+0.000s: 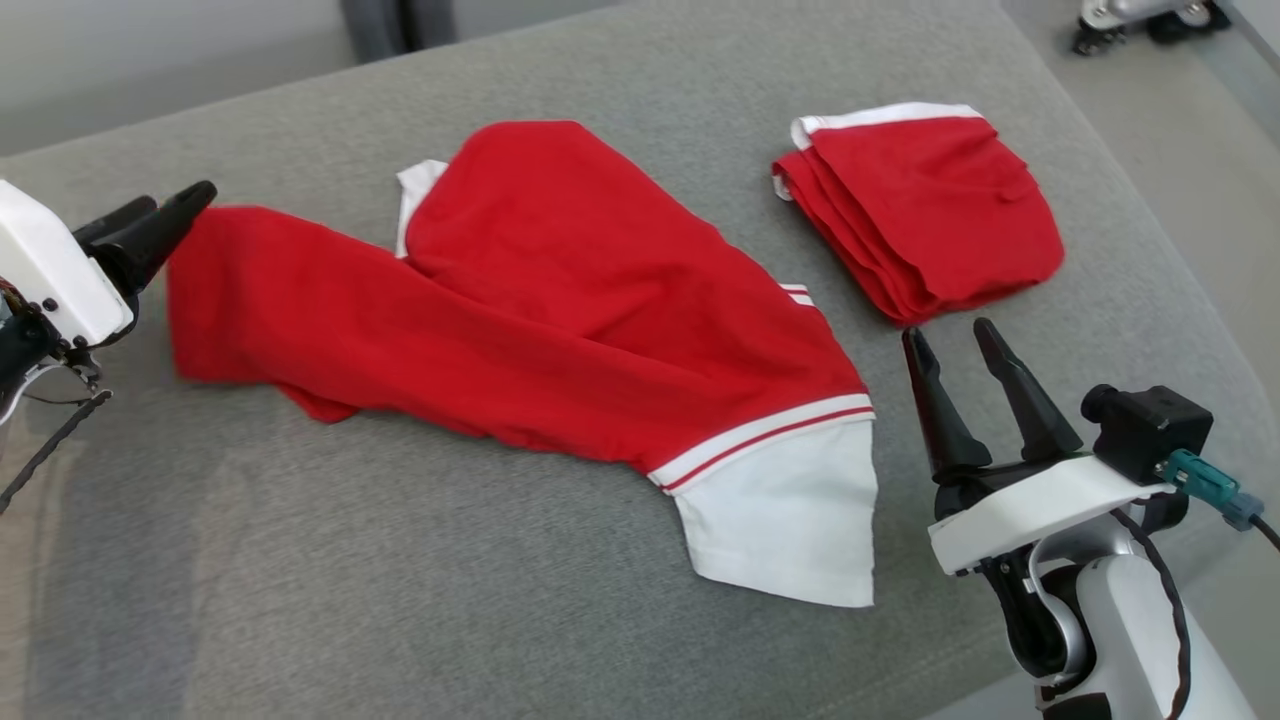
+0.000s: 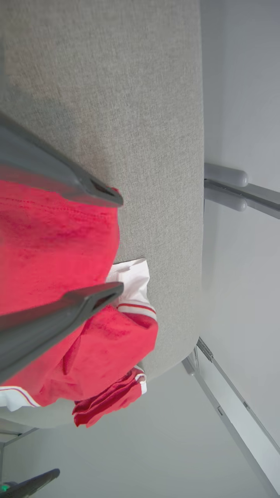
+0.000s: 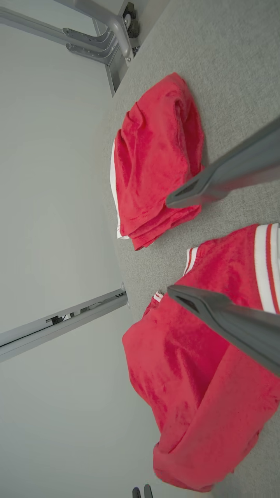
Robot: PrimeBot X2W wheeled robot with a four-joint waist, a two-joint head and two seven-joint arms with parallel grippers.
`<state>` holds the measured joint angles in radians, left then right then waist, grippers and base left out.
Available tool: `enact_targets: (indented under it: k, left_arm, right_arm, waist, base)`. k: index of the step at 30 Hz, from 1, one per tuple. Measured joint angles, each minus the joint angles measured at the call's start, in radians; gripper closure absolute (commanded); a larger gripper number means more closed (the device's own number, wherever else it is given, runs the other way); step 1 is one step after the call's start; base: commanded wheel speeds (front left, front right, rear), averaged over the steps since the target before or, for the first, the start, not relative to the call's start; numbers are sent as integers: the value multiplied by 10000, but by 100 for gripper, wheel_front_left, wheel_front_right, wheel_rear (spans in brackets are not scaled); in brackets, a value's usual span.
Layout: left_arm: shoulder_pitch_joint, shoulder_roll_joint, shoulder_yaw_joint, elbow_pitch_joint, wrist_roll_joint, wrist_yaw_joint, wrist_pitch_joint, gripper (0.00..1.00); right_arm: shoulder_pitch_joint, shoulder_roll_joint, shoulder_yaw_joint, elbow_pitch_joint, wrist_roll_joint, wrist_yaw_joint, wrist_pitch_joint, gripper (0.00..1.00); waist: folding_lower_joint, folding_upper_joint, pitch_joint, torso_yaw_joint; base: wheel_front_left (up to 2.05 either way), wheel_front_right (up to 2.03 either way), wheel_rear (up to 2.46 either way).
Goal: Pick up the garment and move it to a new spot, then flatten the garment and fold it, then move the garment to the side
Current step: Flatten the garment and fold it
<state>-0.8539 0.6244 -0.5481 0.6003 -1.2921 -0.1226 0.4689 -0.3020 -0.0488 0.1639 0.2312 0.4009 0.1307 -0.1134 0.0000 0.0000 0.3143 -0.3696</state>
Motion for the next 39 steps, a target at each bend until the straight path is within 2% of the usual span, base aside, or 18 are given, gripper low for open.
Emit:
enact_targets:
  k: [4,7,12,14,19,23,27,32,39]
  left_arm:
    - [13,290,-105,-593,169,-40,-447,0]
    - [219,600,-230,-1429,533,-56,-1220,0]
    - [1516,570,-449,-2638,959,-58,-2667,0]
    - [2147,439,-493,-3089,1106,44,-3294,0]
    - [3570,-113,-894,-3760,1764,654,-4552,0]
    - [4196,-642,-1241,-3952,1862,867,-4901,0]
    - [4209,-723,-1659,-3712,2328,1058,-4790,0]
    - [4084,-1095,-2071,-2869,2431,1041,-4353,0]
    - [2948,-1333,-2357,-568,2978,832,-4178,0]
  right_arm:
    - [33,2,-297,4,-263,0,88,0]
    - [53,19,-454,-94,-424,0,174,0]
    - [323,12,-711,-330,-593,0,297,0]
    - [446,19,-857,-476,-621,0,330,0]
    - [751,19,-1172,-792,-704,0,418,0]
    - [970,13,-1390,-970,-711,0,428,0]
    - [1042,12,-1421,-1118,-794,0,562,0]
    - [1043,10,-1296,-1223,-805,0,646,0]
    - [1005,10,-1239,-1323,-867,0,648,0]
  waist:
    - [0,0,-301,431]
    - [0,0,-581,761]
    - [0,0,-1036,1352]
    - [0,0,-1187,1586]
    - [0,0,-1426,2048]
    - [0,0,-1525,2208]
    - [0,0,-1585,2209]
    - [0,0,-1521,2063]
    - [0,0,-1108,1746]
  base:
    - [0,0,0]
    - [0,0,0]
    - [0,0,0]
    - [0,0,0]
    - [0,0,0]
    - [0,0,0]
    - [0,0,0]
    - [0,0,0]
    - [0,0,0]
